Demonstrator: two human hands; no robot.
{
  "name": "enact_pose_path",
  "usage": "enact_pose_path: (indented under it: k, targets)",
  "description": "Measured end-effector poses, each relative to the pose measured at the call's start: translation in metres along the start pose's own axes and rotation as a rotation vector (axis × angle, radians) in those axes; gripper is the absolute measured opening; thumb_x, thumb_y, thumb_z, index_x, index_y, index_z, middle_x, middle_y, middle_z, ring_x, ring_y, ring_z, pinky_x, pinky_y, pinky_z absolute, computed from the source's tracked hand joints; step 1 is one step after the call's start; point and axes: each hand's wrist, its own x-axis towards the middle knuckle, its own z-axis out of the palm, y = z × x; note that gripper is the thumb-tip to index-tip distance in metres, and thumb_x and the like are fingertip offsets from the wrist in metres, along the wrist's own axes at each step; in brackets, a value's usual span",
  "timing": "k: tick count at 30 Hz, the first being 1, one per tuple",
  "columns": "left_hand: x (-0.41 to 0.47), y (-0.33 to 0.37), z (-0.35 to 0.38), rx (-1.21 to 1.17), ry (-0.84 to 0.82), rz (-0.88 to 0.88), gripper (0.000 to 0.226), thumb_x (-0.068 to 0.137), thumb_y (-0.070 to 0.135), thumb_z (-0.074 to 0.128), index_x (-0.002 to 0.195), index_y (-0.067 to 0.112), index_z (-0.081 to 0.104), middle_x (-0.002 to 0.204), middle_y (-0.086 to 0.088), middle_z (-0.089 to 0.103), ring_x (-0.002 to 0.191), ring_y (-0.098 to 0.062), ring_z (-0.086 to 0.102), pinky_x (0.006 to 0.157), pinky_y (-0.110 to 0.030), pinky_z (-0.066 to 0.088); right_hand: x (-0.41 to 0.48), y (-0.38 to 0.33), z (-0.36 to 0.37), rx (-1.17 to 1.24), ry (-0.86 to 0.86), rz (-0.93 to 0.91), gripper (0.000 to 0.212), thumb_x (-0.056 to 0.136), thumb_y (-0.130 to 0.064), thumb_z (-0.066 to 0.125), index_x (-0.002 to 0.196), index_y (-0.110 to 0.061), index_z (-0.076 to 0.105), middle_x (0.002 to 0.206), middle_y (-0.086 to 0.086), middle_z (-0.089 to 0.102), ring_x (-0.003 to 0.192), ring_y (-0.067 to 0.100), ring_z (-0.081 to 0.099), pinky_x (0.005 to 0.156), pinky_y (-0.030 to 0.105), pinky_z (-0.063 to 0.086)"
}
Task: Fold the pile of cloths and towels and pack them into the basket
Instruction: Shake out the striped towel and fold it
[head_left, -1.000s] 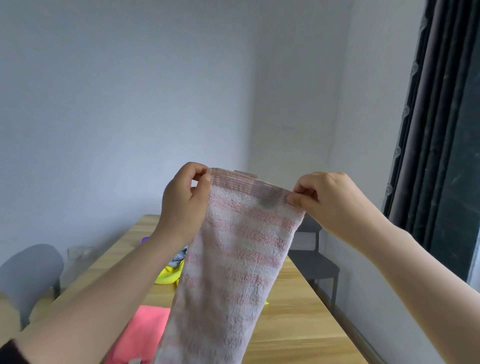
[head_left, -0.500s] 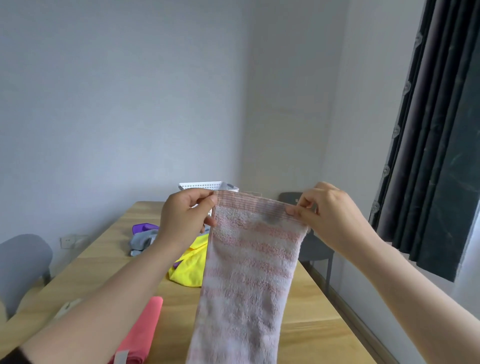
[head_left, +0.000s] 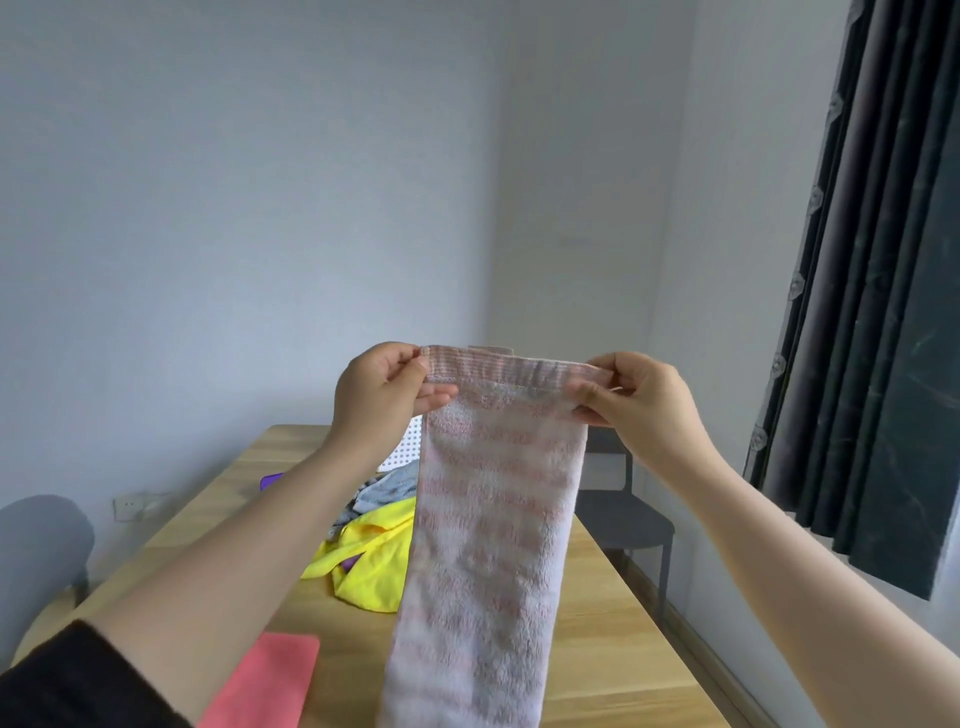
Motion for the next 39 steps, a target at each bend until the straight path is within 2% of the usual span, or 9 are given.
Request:
enact_pose_path:
  k: [4, 7, 10, 15, 25, 27, 31, 35, 39]
  targets:
    - [0.008, 0.009, -0.003, 0.043, 0.007, 0.074, 0.012, 0.097, 0.005, 0.045, 0.094, 0.003, 0.057, 0.084, -0.008, 0.064, 0.081, -0.018, 0.072, 0.078, -0.027, 0.058, 0.009, -0.010, 0.000, -0.058, -0.001, -0.031, 0.007, 0.087, -0.010, 0.066, 0.082, -0.005, 0.065, 0.080, 0.007, 0.073, 0.068, 0.011, 0.072, 0.077, 0.036, 0.057]
    - [0.007, 0.018, -0.004, 0.009, -0.007, 0.088, 0.013, 0.098, 0.007, 0.045, 0.096, 0.007, 0.057, 0.095, -0.008, 0.062, 0.089, -0.018, 0.069, 0.083, -0.028, 0.057, 0.009, -0.019, 0.001, 0.027, 0.031, -0.004, 0.010, 0.091, -0.009, 0.058, 0.086, -0.001, 0.054, 0.081, 0.009, 0.071, 0.064, 0.018, 0.072, 0.068, 0.035, 0.058]
    - [0.000, 0.023, -0.006, -0.013, -0.038, 0.048, 0.014, 0.100, 0.011, 0.041, 0.105, 0.003, 0.052, 0.098, -0.009, 0.057, 0.082, -0.024, 0.072, 0.074, -0.029, 0.059, 0.002, -0.025, 0.002, 0.062, 0.009, 0.000, 0.016, 0.092, -0.009, 0.058, 0.089, 0.003, 0.050, 0.072, 0.004, 0.067, 0.053, 0.021, 0.069, 0.049, 0.025, 0.056]
    - [-0.008, 0.024, -0.012, -0.012, -0.041, 0.015, 0.010, 0.100, 0.011, 0.040, 0.104, 0.004, 0.046, 0.083, -0.007, 0.047, 0.072, -0.031, 0.072, 0.059, -0.028, 0.060, -0.005, -0.023, 0.003, 0.130, 0.008, 0.002, 0.021, 0.089, -0.009, 0.064, 0.088, 0.008, 0.052, 0.059, -0.002, 0.066, 0.052, 0.024, 0.069, 0.048, 0.026, 0.056]
    - [0.016, -0.003, 0.005, -0.019, 0.010, -0.026, 0.007, 0.099, 0.008, 0.044, 0.095, 0.006, 0.050, 0.074, -0.004, 0.057, 0.075, -0.029, 0.072, 0.070, -0.032, 0.060, 0.027, 0.005, 0.017, 0.204, -0.007, 0.186, 0.014, 0.094, -0.007, 0.055, 0.099, 0.006, 0.053, 0.093, 0.022, 0.068, 0.070, 0.025, 0.072, 0.066, 0.032, 0.061]
    - [0.026, -0.008, 0.010, -0.001, 0.018, -0.012, 0.009, 0.098, 0.007, 0.044, 0.092, 0.007, 0.050, 0.075, -0.005, 0.059, 0.078, -0.025, 0.072, 0.073, -0.031, 0.059, 0.035, 0.011, 0.023, 0.143, 0.035, 0.178, 0.014, 0.094, -0.009, 0.055, 0.095, 0.005, 0.053, 0.093, 0.021, 0.069, 0.078, 0.024, 0.072, 0.071, 0.033, 0.059]
    - [0.049, -0.005, 0.017, 0.035, 0.023, 0.074, 0.009, 0.098, 0.008, 0.045, 0.092, 0.006, 0.052, 0.092, -0.017, 0.061, 0.088, -0.023, 0.071, 0.082, -0.032, 0.057, 0.053, 0.010, 0.023, 0.034, 0.104, 0.082, 0.013, 0.092, -0.016, 0.056, 0.083, -0.007, 0.054, 0.077, 0.004, 0.067, 0.088, 0.032, 0.068, 0.083, 0.052, 0.053]
    - [0.051, 0.006, 0.016, 0.028, -0.015, 0.176, 0.011, 0.097, 0.009, 0.046, 0.090, 0.008, 0.055, 0.105, -0.026, 0.063, 0.093, -0.025, 0.070, 0.087, -0.040, 0.055, 0.054, 0.003, 0.013, 0.059, 0.173, -0.016, 0.014, 0.090, -0.016, 0.056, 0.078, -0.012, 0.053, 0.075, -0.001, 0.064, 0.087, 0.030, 0.067, 0.083, 0.053, 0.052]
    - [0.021, 0.009, 0.011, 0.054, -0.001, 0.172, 0.011, 0.097, 0.007, 0.048, 0.089, 0.009, 0.056, 0.095, -0.018, 0.065, 0.082, -0.015, 0.072, 0.079, -0.031, 0.058, 0.028, 0.005, 0.003, 0.033, 0.142, -0.041, 0.015, 0.091, -0.019, 0.057, 0.079, -0.013, 0.054, 0.076, -0.001, 0.068, 0.085, 0.024, 0.069, 0.084, 0.052, 0.053]
